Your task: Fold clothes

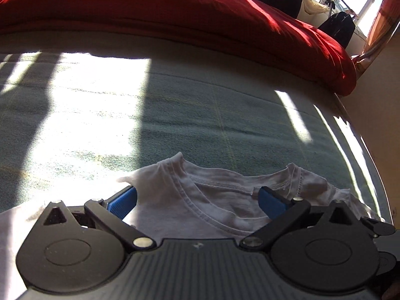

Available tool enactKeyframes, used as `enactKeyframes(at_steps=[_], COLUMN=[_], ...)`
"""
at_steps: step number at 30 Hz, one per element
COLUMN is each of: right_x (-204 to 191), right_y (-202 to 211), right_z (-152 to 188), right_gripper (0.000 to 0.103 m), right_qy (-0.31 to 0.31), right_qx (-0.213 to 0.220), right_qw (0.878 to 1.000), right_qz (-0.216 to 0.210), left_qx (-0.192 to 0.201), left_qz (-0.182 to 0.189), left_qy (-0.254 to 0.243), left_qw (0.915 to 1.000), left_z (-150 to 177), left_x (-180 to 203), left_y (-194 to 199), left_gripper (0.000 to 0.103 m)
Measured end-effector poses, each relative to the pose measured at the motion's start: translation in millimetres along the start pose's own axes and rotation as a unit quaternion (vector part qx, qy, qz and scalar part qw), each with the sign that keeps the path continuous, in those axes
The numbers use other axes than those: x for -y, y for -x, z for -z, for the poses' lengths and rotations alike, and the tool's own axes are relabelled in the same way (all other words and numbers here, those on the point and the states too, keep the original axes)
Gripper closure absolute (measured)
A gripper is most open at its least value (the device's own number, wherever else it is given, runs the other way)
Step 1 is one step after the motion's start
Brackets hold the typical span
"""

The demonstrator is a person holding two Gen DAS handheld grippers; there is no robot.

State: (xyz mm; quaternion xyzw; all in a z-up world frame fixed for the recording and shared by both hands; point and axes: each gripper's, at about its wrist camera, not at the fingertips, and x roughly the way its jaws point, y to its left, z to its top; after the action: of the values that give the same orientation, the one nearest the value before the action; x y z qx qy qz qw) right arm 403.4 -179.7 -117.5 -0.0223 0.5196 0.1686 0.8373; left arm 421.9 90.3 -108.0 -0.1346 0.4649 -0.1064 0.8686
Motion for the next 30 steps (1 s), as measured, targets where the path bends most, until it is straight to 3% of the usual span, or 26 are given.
enactKeyframes(at_steps=[3,8,12,15,23,27,30], right_x=[-3,-6,-4,-3,0,1,2], right_y=[-2,-3,-5,-7,-15,-29,-36], right_z=[3,3,-6,-15,-39,-47,-56], right_gripper=[0.000,0.000,0.000,0.000,0.000,0.000,0.000], right_qy=[0.009,0.019,0.016,0.010,-0.005,0.001,0.006], right_qx=[0.008,0.013,0.014,0.017,0.026,0.037,0.040], right_qw=[1.000,1.000,1.000,1.000,0.999,0.999,0.999], right_qz=[0.010,0.017,0.009,0.000,-0.022,-0.011,-0.006], left_qx=[-0.032,-0.020,-0.004,0.010,-0.023,-0.039,-0.054], left_qz=[-0.003,-0.034,-0.048,-0.046,-0.045,-0.045,-0.064], left_qy=[-0.022,-0.039,-0.051,-0.048,-0.018,-0.004,-0.014], left_qw=[0.9992,0.9985,0.9976,0.9978,0.9986,0.9982,0.9964], left_z=[2,-19,-38,-33,12,34,40], left_x=[5,11,15,12,2,-3,-6], left_y=[-22,-45,-39,-16,20,37,20], left_gripper=[0.001,0.001,0.001,0.001,0.001,0.001,0.001])
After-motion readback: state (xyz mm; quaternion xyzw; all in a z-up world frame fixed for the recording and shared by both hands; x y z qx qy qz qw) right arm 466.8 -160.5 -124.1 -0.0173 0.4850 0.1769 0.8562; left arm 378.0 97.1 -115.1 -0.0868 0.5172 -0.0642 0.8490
